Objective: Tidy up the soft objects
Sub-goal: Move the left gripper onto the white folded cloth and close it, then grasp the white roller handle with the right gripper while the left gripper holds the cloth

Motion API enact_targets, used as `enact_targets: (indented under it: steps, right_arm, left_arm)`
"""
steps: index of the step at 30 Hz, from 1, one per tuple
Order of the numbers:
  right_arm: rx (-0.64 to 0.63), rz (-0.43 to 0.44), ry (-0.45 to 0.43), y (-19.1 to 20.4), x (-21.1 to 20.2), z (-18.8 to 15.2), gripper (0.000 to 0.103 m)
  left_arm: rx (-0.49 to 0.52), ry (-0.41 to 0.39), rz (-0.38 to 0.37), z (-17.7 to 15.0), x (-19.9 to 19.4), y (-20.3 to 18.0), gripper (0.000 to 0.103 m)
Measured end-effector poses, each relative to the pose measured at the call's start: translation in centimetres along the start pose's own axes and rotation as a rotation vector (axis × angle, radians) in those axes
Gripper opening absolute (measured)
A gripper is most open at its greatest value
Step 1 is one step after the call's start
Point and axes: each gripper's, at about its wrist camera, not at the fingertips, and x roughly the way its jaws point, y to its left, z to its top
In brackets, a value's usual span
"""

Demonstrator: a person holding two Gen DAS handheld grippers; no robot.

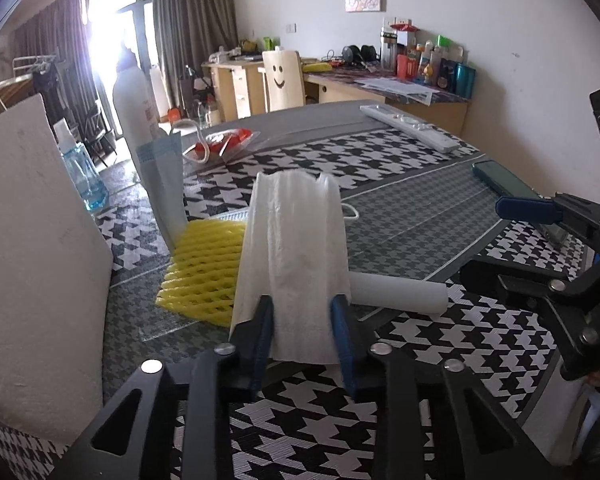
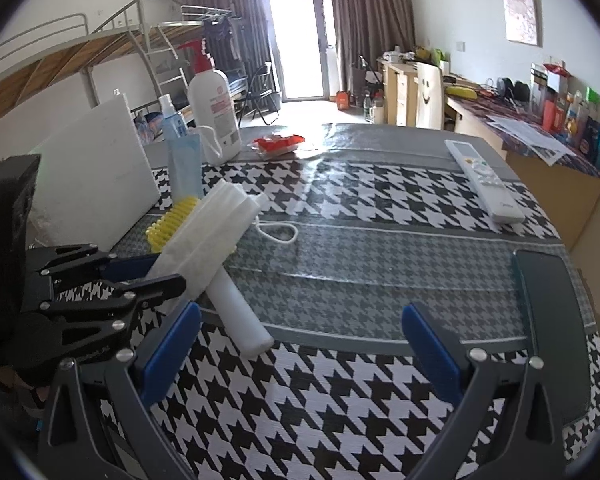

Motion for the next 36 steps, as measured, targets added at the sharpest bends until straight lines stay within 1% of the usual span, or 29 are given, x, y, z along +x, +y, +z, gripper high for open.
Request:
enact_targets:
  steps: [1,4,6,7,10,20,24,30,35,36]
  right_arm:
    - [-0.007,0.001,0.002,0.1,0.0,0.0,0.102]
    - [-0.016,0.013,0.008,0.3,0.3,0.1,0.102]
    - [-0.021,0.023,0.013,0.4,0.4,0.2,0.102]
    - [-0.022,0.028,0.015,0.4,0.5,0.3,0.102]
    - [-0.021,0.032,0.015,0.3,0.5,0.5,0.102]
    - [-0.048,0.046,0.026,0.9,1.0,0.8,0.102]
    - [-0.079,0.053,0.038,1.6,1.3,0.9,0.102]
    - [-0.164,0.063,0.055,3.0,1.9,1.0,0.092]
    - [-0.226,0.073,0.100,3.9,2.9,0.7,0.075]
    - [-0.234,0.074,0.110,4.0,3.1,0.7,0.069]
  left_arm:
    - [0.001,0.004,0.001,0.0,0.1,0.0,0.028]
    - [0.005,0.019,0.003,-0.1,0.3,0.0,0.022]
    - [0.002,0.018,0.002,-0.1,0.3,0.1,0.016]
    - [0.005,0.016,-0.002,-0.1,0.3,0.1,0.009]
    - [0.006,0.006,-0.013,-0.2,0.1,0.1,0.005]
    - [-0.025,-0.065,-0.042,-0.4,-2.6,0.8,0.005]
    - [-0.043,-0.077,-0.043,-0.5,-3.4,1.2,0.005]
    - [-0.075,-0.091,-0.026,-1.1,-4.4,2.2,0.005]
    - [-0.083,-0.097,-0.020,-1.5,-4.9,2.5,0.005]
    - [-0.084,-0.099,-0.019,-1.5,-5.0,2.5,0.005]
